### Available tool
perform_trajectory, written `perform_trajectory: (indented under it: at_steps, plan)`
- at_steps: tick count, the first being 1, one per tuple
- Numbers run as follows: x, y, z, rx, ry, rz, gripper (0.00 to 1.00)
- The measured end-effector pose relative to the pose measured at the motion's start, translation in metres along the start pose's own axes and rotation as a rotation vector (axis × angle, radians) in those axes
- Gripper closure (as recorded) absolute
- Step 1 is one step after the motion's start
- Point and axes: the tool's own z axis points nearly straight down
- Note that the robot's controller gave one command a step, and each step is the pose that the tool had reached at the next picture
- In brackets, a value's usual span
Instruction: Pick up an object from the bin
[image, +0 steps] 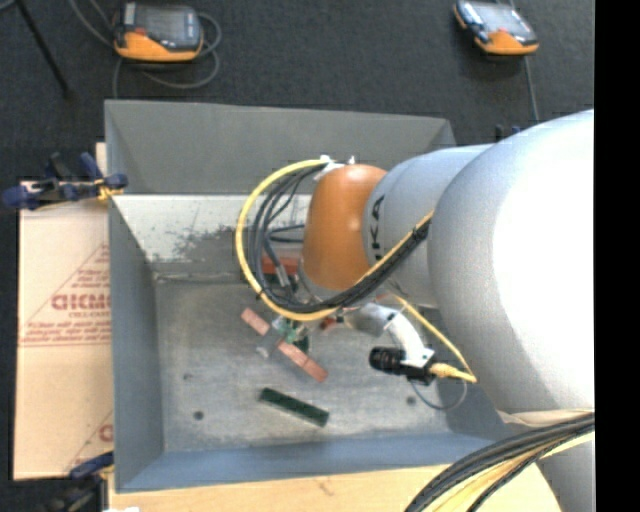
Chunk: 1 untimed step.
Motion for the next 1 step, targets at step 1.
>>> perform_trajectory:
  at_steps: [1]
  plan:
    - [-0.0012, 0.0003, -0.026, 0.002, 0.001, -0.008, 1.0]
